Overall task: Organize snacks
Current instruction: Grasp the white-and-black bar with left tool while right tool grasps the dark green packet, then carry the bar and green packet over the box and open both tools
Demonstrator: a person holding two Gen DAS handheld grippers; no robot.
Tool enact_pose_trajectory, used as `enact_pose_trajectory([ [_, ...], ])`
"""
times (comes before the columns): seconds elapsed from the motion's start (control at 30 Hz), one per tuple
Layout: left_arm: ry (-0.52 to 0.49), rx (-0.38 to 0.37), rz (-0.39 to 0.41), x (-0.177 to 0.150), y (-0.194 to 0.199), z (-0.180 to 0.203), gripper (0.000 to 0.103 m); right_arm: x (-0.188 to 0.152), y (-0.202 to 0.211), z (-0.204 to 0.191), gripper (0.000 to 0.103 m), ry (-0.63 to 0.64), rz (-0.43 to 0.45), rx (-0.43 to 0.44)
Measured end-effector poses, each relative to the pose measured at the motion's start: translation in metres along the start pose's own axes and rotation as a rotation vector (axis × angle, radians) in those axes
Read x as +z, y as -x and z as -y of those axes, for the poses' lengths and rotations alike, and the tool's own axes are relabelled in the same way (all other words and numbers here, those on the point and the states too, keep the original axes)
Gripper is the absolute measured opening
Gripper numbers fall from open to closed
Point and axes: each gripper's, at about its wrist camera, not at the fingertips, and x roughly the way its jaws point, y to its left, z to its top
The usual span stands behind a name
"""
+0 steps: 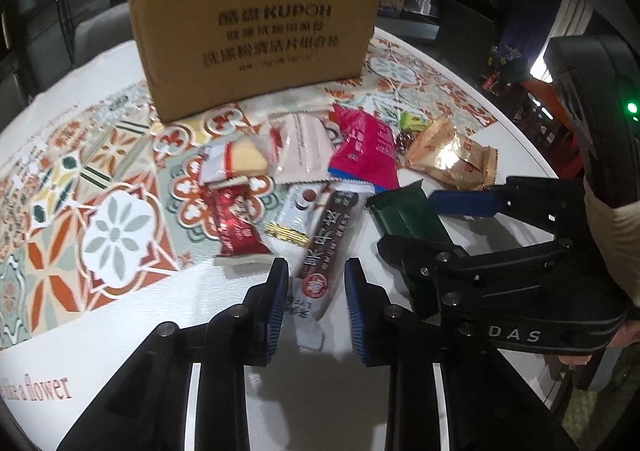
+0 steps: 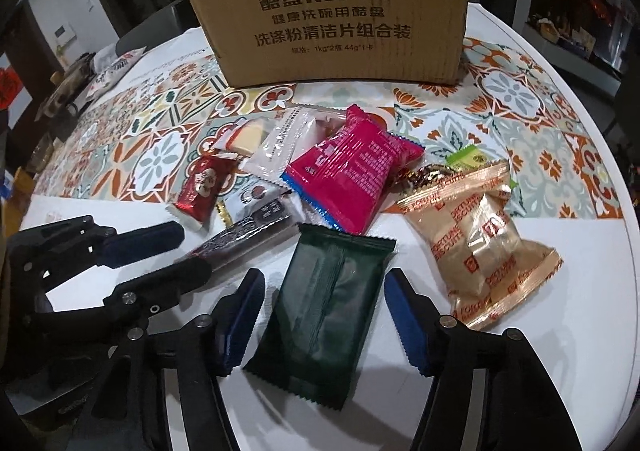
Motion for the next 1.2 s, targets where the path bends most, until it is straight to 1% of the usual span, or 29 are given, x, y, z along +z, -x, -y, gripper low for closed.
enact_pose_trajectory([
  [0.03, -0.001, 0.001, -0.003, 0.000, -0.002, 0.001, 0.028, 0.001, -0.001, -0.001, 0.056, 0.014, -0.001, -0.013],
  [0.13, -0.015, 0.017, -0.006, 0.002, -0.005, 0.006, 0.028, 0.000, 0.000, -0.001, 0.051, 0.036, 0.007, -0.035],
  [0.27, -0.026, 0.036, -0.013, 0.005, -0.008, 0.011, 0.030, -0.002, 0.002, 0.004, 0.049, 0.023, 0.017, -0.032],
  [0.4, -0.015, 0.068, -0.026, 0.009, -0.014, 0.013, 0.031, -0.004, 0.004, 0.012, 0.049, 0.002, 0.032, -0.027],
  [0.47, -0.015, 0.087, -0.039, 0.009, -0.019, 0.015, 0.030, -0.004, 0.006, 0.016, 0.046, -0.011, 0.034, -0.008],
  [0.5, -0.020, 0.098, -0.035, 0.009, -0.019, 0.017, 0.030, -0.004, 0.007, 0.017, 0.042, -0.016, 0.033, 0.004],
  [0.57, -0.029, 0.116, -0.034, 0.008, -0.020, 0.020, 0.027, -0.005, 0.008, 0.018, 0.038, -0.021, 0.034, 0.023],
  [0.63, -0.020, 0.114, -0.034, 0.007, -0.019, 0.021, 0.023, -0.005, 0.009, 0.018, 0.033, -0.017, 0.040, 0.029],
  [0.67, -0.013, 0.113, -0.035, 0.007, -0.018, 0.022, 0.022, -0.005, 0.010, 0.019, 0.033, -0.016, 0.045, 0.031],
  [0.73, 0.013, 0.115, -0.032, 0.004, -0.013, 0.021, 0.019, -0.005, 0.010, 0.019, 0.033, -0.013, 0.048, 0.036],
  [0.8, 0.048, 0.117, -0.021, 0.001, -0.007, 0.020, 0.019, -0.006, 0.010, 0.020, 0.033, -0.011, 0.054, 0.039],
  [0.87, 0.085, 0.135, -0.004, -0.003, 0.000, 0.019, 0.019, -0.008, 0.009, 0.020, 0.033, -0.004, 0.056, 0.042],
  [0.9, 0.102, 0.144, 0.004, -0.006, 0.004, 0.018, 0.019, -0.008, 0.009, 0.021, 0.035, -0.009, 0.050, 0.059],
  [0.93, 0.117, 0.152, 0.011, -0.009, 0.008, 0.017, 0.019, -0.008, 0.008, 0.022, 0.041, -0.015, 0.044, 0.068],
  [0.97, 0.130, 0.159, 0.021, -0.011, 0.011, 0.016, 0.019, -0.009, 0.008, 0.022, 0.044, -0.019, 0.037, 0.080],
  [1.0, 0.143, 0.169, 0.032, -0.013, 0.015, 0.016, 0.019, -0.009, 0.008, 0.020, 0.051, -0.013, 0.037, 0.087],
  [1.03, 0.157, 0.178, 0.042, -0.016, 0.019, 0.015, 0.019, -0.010, 0.008, 0.017, 0.053, -0.005, 0.033, 0.081],
  [1.1, 0.185, 0.186, 0.054, -0.020, 0.025, 0.012, 0.018, -0.012, 0.007, 0.011, 0.053, 0.018, 0.029, 0.073],
  [1.2, 0.228, 0.181, 0.064, -0.027, 0.029, 0.004, 0.018, -0.013, 0.003, -0.004, 0.053, 0.085, 0.027, 0.001],
])
